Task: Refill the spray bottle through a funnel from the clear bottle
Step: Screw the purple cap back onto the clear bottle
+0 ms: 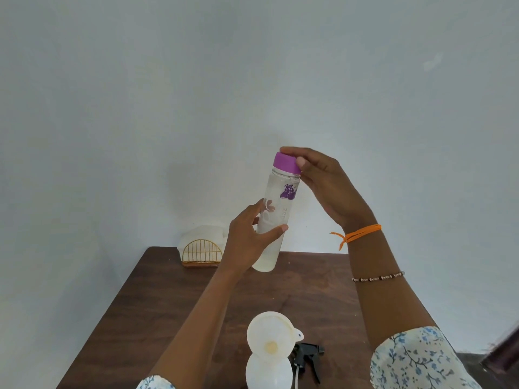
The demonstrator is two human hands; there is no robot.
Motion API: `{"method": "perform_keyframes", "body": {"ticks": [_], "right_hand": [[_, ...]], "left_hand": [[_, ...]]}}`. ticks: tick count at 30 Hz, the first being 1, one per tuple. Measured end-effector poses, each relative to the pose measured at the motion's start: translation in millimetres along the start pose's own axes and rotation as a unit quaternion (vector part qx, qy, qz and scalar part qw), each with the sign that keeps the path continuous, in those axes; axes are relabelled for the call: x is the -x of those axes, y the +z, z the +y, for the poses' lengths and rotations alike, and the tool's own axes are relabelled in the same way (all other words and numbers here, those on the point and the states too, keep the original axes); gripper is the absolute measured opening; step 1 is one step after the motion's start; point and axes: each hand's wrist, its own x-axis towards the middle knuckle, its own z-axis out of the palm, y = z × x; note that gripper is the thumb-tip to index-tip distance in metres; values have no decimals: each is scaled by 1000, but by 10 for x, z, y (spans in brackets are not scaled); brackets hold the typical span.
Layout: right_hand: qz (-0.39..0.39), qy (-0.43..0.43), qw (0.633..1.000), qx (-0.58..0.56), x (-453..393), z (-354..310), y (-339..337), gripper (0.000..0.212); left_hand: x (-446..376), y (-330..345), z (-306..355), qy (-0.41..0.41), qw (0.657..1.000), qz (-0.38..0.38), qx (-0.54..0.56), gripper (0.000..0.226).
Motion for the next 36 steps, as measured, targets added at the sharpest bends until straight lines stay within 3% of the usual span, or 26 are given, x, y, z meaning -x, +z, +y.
{"method": "perform_keyframes", "body": {"ticks": [3, 6, 14, 21, 24, 26, 30, 32, 36], "right_hand": [[52, 21, 998, 26, -38, -23, 43, 21], [119, 44, 988, 88, -80, -13, 93, 31], [48, 32, 997, 43, -33, 12, 40, 31], [-85, 19, 996, -30, -50, -42, -102, 31], [-76, 33, 996, 24, -76, -69, -109, 29], [-28, 43, 997, 63, -82, -85, -57, 28], [78, 47, 984, 153, -95, -74, 71, 54], [80, 58, 989, 108, -75, -71, 78, 55], [29, 57, 998, 29, -24, -79, -7, 34]], "left_hand": [[14, 15, -9, 0, 1000, -2, 6, 56], [22, 33, -14, -4, 1000, 2, 7, 56], [25, 19, -37, -3, 999, -26, 25, 49], [32, -12, -67, -1, 994, -82, 76, 46], [22, -7, -55, -2, 994, -75, 83, 45], [15, 8, -39, -3, 994, -67, 83, 45], [13, 29, -17, -4, 996, -52, 76, 44], [13, 21, -12, -4, 995, -45, 88, 43], [12, -8, -34, -1, 996, -43, 79, 45]]}}
